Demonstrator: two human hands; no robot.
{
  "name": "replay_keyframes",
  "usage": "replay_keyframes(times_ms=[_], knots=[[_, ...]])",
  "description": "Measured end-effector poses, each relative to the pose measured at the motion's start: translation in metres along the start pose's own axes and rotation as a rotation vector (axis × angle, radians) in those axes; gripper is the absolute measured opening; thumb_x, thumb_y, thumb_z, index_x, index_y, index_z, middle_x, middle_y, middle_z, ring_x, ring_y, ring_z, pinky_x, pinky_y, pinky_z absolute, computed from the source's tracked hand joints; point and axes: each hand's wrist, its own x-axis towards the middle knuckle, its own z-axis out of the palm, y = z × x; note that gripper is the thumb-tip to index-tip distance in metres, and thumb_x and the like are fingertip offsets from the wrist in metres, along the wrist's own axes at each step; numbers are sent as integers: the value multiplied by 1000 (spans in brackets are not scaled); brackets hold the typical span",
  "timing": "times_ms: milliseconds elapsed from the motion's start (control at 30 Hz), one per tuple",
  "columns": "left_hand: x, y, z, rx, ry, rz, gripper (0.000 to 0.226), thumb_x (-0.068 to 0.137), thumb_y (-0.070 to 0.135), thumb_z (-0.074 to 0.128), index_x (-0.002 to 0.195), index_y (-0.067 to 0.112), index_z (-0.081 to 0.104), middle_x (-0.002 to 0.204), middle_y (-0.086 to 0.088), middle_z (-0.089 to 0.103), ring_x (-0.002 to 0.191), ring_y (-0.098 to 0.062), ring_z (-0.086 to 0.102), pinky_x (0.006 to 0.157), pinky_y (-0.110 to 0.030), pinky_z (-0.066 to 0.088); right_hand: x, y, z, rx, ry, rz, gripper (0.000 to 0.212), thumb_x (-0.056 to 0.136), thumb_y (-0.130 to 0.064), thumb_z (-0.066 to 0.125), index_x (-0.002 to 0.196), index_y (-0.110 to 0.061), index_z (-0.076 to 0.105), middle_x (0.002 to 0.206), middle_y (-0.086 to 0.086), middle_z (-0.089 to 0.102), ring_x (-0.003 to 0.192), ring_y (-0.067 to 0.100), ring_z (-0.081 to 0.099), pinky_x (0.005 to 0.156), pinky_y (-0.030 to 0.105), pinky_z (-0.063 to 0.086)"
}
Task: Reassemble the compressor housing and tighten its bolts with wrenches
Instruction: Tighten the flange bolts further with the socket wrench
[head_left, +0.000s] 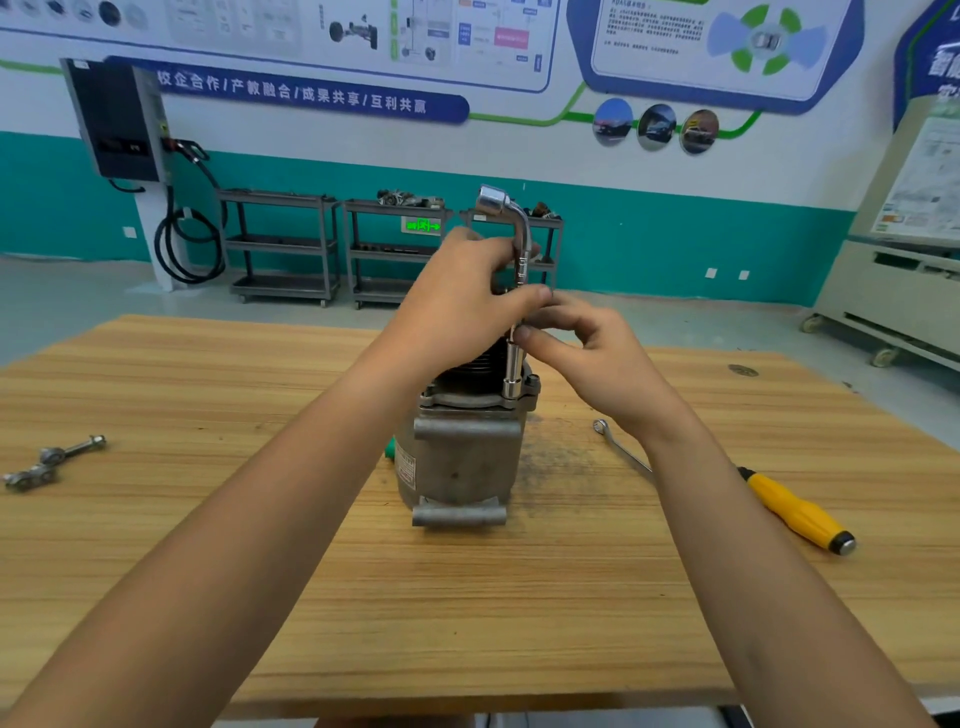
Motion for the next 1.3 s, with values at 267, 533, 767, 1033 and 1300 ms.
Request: replay_keyframes(times_ms=[267, 533, 767, 1033, 1300], knots=[[-4, 2, -5, -359, -15, -73, 39, 85, 1, 61, 123, 9, 56, 93, -1, 69, 90, -9, 66, 85, -26, 54, 1, 2, 4, -93, 7, -56, 12, 88, -15, 64, 87, -28, 64, 112, -15, 53, 115, 3, 44, 91, 8, 32], [0, 7, 2, 20, 160, 9, 29, 80, 29, 70, 103, 17, 58, 85, 9, 54, 82, -9, 50, 63, -15, 34, -2, 0, 11, -159, 96, -113, 5, 86, -16, 66, 83, -12, 69, 100, -17, 53, 111, 15, 50, 96, 36, 41], [2, 0, -3, -211, 100, -47, 21, 80, 18, 71, 98, 14, 61, 76, 12, 58, 72, 1, 56, 69, -12, 47, -1, 1, 12, -88, 120, -111, 18, 87, -16, 65, 103, -23, 66, 125, -7, 53, 123, 12, 43, 106, 34, 33], [8, 22, -1, -702, 190, -216, 45, 94, 23, 52, 135, 13, 40, 104, 6, 60, 94, -4, 63, 86, -25, 51, 1, -4, 23, -70, 318, -45, 10, 81, -17, 72, 88, -20, 65, 94, -22, 52, 106, 9, 52, 90, 17, 41], [29, 46, 18, -159, 190, 6, 36, 102, 26, 33, 91, 5, 61, 83, -4, 62, 81, -20, 57, 74, -34, 42, -6, -8, 24, -142, 402, -80, 14, 76, -21, 74, 83, -17, 63, 98, -5, 58, 106, 22, 55, 93, 47, 43]])
